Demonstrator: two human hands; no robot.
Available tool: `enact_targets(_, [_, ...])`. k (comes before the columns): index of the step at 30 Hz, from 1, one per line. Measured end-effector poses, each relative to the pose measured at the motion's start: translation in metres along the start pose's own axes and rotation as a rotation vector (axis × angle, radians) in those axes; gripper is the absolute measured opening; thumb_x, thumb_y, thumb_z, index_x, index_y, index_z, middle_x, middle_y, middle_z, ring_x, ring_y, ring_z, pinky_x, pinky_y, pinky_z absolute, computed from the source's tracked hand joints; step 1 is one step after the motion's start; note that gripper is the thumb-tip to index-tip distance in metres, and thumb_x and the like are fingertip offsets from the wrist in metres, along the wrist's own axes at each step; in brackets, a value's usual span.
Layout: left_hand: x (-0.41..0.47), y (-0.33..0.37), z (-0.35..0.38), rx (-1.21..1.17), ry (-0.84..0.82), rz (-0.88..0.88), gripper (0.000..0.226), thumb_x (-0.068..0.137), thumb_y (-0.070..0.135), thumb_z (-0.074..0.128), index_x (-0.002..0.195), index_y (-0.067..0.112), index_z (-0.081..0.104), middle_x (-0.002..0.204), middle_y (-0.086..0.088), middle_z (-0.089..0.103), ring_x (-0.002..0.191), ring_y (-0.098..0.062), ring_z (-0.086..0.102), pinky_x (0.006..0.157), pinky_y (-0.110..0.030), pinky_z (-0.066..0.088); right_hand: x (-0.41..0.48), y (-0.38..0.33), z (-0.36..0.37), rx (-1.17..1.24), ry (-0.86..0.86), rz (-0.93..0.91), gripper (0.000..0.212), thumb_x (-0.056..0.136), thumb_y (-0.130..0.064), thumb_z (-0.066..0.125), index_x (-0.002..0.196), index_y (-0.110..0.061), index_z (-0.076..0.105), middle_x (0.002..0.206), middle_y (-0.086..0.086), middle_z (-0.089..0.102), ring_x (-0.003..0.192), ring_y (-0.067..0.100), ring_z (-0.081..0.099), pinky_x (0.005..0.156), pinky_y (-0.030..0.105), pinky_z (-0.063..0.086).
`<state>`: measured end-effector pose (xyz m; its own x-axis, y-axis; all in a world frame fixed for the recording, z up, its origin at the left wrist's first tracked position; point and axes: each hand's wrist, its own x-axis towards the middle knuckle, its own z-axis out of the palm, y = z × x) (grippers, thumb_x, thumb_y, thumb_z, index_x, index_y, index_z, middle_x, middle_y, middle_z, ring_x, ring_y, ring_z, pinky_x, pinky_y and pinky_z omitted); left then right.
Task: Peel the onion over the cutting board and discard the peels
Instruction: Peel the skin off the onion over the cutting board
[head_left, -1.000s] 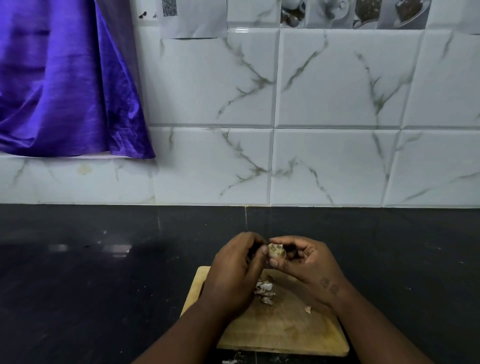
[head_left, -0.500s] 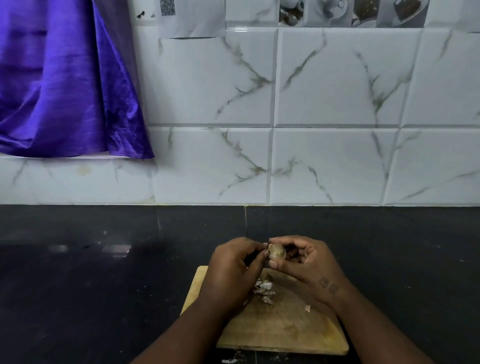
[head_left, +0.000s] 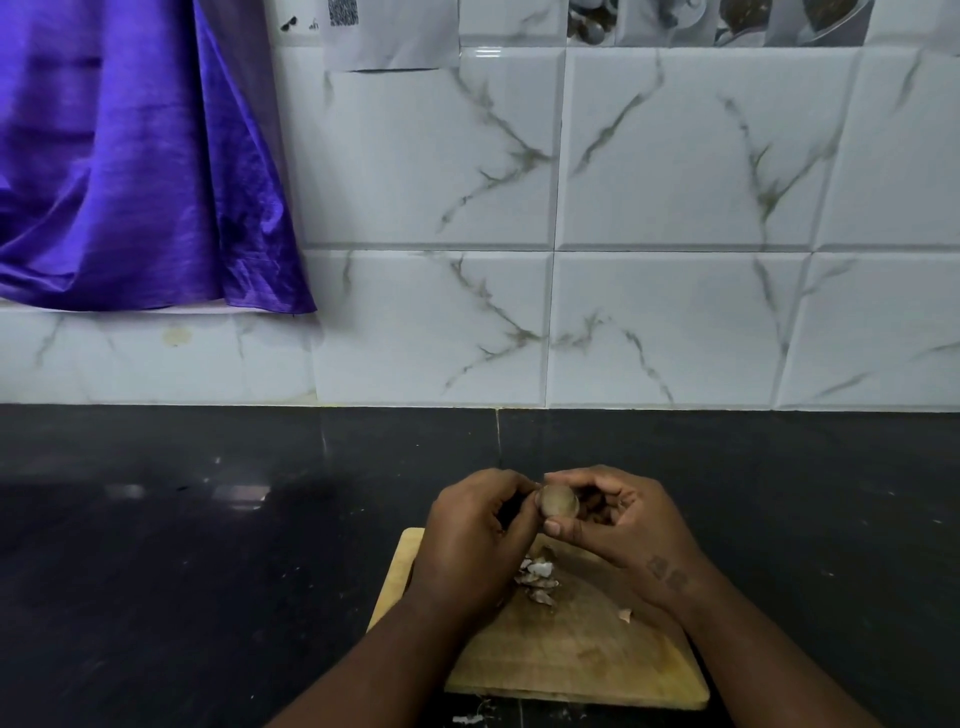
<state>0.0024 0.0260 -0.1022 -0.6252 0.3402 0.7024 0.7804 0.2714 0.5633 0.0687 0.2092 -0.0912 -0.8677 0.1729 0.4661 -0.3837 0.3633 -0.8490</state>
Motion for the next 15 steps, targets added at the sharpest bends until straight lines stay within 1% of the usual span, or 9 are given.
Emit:
enact_targets(5, [-0.0001,0.0018,-0.0013,0.0,0.016,-0.055,0.009,0.095,0.017,0.076,0.093,0.026,0.077,0.082,0.012,0.072,0.078,-0.008,0.069,0.065,-0.031,0.058,-0.0008,0.0015,0.0022,0.067,-0.024,0.01,0.045,0.071,-0.005,0.092,0.112,-0.02,0.08,0.108,0.002,0.082,0.1,0.017,0.078,0.087,0.032,0.064])
enact_targets(9, [0.0008,0.0013,0.0005,-0.086,0.027,-0.147,0.015,0.097,0.016,0.073,0.088,0.028,0.074,0.08,0.009,0.072,0.075,-0.012,0.069,0.064,-0.037,0.059,-0.0011,0.0011,0.0031,0.103,-0.035,0.018,0.042,0.076,-0.001,0.088,0.114,-0.018,0.079,0.108,-0.001,0.082,0.101,0.017,0.078,0.084,0.025,0.063])
enact_targets(11, [0.0,0.0008,0.0022,-0.171,0.024,-0.208,0.018,0.098,0.014,0.071,0.087,0.027,0.072,0.08,0.005,0.073,0.073,-0.014,0.071,0.065,-0.041,0.061,-0.0008,0.0011,0.0034,0.12,-0.039,0.021,0.041,0.079,0.0,0.086,0.116,-0.016,0.078,0.11,0.0,0.082,0.103,0.018,0.078,0.085,0.026,0.062])
enact_targets(13, [-0.0004,0.0016,0.0023,-0.317,0.025,-0.277,0.018,0.101,0.011,0.068,0.088,0.022,0.072,0.081,-0.002,0.075,0.072,-0.019,0.073,0.066,-0.043,0.064,0.0002,0.0014,0.0034,0.144,-0.045,0.02,0.041,0.081,-0.001,0.084,0.118,-0.015,0.077,0.112,0.002,0.082,0.105,0.018,0.078,0.086,0.026,0.062])
enact_targets(15, [0.0007,0.0036,0.0018,-0.473,0.022,-0.339,0.017,0.104,0.008,0.065,0.091,0.016,0.071,0.08,-0.005,0.076,0.071,-0.018,0.073,0.066,-0.037,0.064,0.0017,0.0014,0.0029,0.175,-0.045,0.02,0.04,0.081,-0.004,0.083,0.119,-0.014,0.076,0.113,0.003,0.082,0.106,0.018,0.078,0.085,0.026,0.062])
